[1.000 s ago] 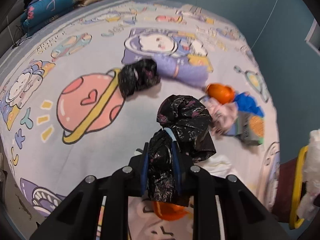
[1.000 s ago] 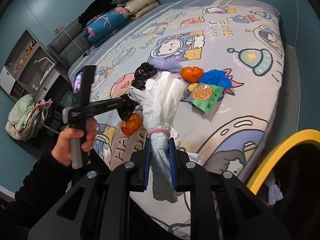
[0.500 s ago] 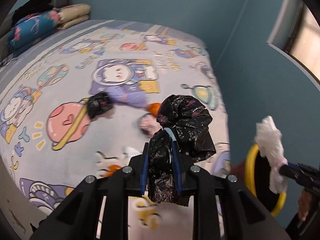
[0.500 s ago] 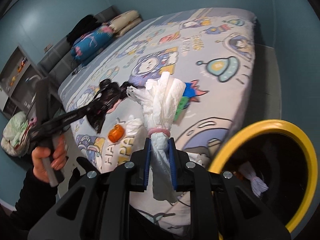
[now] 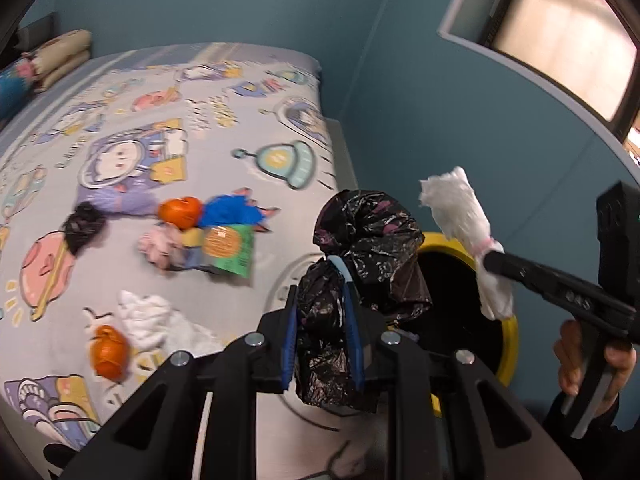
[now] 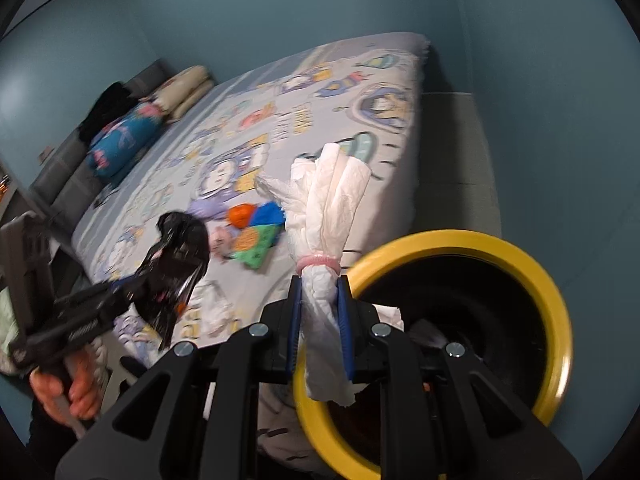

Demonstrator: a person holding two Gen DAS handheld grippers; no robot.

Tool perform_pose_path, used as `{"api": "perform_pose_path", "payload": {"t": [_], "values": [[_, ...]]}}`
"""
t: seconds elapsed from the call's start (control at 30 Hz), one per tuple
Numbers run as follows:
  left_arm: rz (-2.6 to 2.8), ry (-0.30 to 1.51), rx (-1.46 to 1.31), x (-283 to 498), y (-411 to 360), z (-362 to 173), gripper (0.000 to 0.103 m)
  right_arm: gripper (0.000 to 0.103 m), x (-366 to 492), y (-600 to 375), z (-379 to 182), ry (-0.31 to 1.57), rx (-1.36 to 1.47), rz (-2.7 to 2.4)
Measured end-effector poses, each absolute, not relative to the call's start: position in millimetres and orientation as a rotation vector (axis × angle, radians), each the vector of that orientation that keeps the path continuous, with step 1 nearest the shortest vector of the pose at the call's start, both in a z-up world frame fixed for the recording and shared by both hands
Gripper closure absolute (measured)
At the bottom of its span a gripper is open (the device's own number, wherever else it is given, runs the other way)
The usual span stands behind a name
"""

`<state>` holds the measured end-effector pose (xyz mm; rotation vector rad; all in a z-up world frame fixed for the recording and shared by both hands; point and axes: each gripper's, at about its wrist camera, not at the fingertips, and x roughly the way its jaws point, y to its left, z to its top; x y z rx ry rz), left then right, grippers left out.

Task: Collect trash
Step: 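Carry black bags and tissues over the yellow-rimmed bin and open both tools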

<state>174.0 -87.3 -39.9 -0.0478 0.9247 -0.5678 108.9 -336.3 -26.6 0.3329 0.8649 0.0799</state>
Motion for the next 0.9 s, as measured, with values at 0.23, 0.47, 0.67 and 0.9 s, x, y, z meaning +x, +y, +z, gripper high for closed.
{"api": "perform_pose_path", "payload": {"t": [0.23, 0.47, 0.67, 0.9], "values": [[-0.645, 0.974, 0.000, 165.9, -135.4, -51.2, 0.083, 0.086, 101.9, -374.2, -41.1, 0.874, 0.418, 0.008], [-0.682, 1.006, 0.056, 156.8, -170.5, -64.4, 0.083, 0.086, 97.8, -390.4, -54.7, 0.895, 0.474, -0.015], [-0.740, 1.031, 0.098, 144.5, -194.8, -79.0, 0.083, 0.086, 92.9, -403.9, -69.8, 0.928, 0.515, -0.057], [-0.786, 1.040, 0.100, 137.7, -204.5, -87.2, 0.074, 0.085, 91.9, -411.2, -68.2, 0.915, 0.535, -0.071]]}}
